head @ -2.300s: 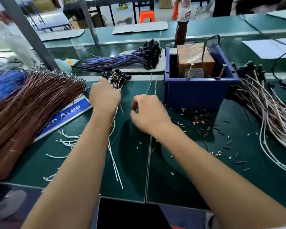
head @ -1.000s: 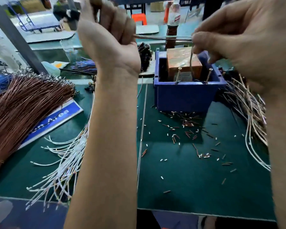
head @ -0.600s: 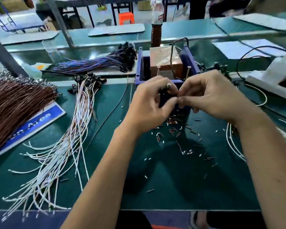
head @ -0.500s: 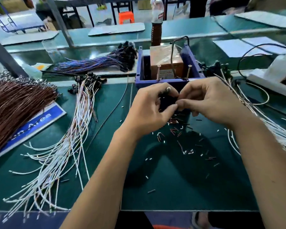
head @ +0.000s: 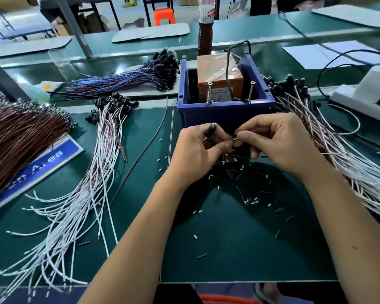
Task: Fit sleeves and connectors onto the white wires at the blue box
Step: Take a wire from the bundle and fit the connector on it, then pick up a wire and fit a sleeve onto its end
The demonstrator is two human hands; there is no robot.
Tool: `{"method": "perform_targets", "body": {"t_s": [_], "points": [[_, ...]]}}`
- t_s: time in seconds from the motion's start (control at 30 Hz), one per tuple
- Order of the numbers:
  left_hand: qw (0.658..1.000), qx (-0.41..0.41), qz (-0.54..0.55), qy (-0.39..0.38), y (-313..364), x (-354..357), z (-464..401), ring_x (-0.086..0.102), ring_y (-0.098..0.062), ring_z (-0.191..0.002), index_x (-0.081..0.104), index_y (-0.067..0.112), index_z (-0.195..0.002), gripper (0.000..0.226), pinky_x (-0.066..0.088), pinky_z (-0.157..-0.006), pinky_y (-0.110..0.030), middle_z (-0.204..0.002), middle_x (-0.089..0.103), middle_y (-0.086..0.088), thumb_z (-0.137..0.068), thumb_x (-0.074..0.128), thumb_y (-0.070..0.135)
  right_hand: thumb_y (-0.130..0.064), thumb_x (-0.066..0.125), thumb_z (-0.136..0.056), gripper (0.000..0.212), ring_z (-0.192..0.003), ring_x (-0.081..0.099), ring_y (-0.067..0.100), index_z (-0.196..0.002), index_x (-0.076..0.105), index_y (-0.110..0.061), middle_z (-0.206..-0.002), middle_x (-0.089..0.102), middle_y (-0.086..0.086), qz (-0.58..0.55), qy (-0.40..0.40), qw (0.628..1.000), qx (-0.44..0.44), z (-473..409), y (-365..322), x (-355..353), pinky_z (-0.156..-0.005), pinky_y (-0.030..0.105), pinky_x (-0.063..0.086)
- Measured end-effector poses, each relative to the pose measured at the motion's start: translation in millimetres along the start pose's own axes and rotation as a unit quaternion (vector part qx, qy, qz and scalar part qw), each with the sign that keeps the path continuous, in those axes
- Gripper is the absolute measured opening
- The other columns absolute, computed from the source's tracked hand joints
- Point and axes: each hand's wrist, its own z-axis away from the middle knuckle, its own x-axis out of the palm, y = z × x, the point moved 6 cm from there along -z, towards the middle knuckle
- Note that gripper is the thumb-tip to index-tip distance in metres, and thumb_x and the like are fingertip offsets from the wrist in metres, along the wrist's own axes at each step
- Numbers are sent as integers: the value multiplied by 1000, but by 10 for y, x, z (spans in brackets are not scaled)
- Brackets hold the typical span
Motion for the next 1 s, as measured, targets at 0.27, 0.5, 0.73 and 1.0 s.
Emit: {"method": "perform_targets", "body": {"t_s": [0.27,0.5,0.73,1.0], "points": [[1000,10,10,-3,53,-23,18,72,-20,-70,72,11,-84,8,58,-71,-34,-74,74,-2,-90,72,5,-17,76,-96,9,-50,58,8,-88,79,-17,-70,74,-4,69,54,995,-44,36,-94,-20,-51,18,47],[999,-27,41,-4,17,-98,19,64,-10,-60,71,8,-83,9,46,-63,-19,-73,74,-4,-91,70,3,-22,73,-99,14,-46,57,11,-86,74,-17,-73,74,-2,44,103,993,-38,38,-47,-206,-49,20,48],[993,-60,103,2,-23,-180,38,66,-4,-64,72,14,-84,8,47,-64,-12,-76,77,-5,-91,70,10,-39,81,-89,34,-55,59,23,-110,68,-15,-88,74,21,-164,-102,981,31,126,101,-367,-57,28,55],[960,-137,243,10,-127,-258,24,32,-7,-42,76,22,-78,12,26,-41,-16,-77,74,-11,-87,71,16,-43,59,-102,47,-70,65,29,-118,73,0,-100,74,25,-385,-236,891,-39,286,-143,-303,-73,32,56]]}}
